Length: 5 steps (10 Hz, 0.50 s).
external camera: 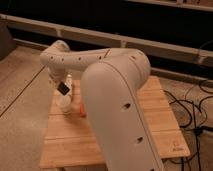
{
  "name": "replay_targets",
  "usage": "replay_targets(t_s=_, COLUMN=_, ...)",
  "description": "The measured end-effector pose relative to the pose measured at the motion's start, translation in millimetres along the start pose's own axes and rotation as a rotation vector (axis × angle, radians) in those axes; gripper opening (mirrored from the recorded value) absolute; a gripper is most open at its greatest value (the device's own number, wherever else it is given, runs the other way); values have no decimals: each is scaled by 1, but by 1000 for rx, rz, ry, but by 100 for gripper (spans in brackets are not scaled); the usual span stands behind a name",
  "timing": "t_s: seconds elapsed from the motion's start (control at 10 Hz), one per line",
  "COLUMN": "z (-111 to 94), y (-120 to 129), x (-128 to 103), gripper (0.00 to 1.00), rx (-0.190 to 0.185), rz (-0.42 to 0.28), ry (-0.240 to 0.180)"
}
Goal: Place the eraser in the ceramic cup
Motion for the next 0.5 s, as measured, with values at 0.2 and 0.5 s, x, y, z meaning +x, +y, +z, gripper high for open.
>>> replay_targets(t_s=0.2, z=-7, y=21, x=-1, gripper=0, rx=-11, rz=-20, ry=-43)
replay_targets(t_s=0.5, z=-3, y=38, x=4, gripper=0, rx=-34, rz=-40, ry=-81)
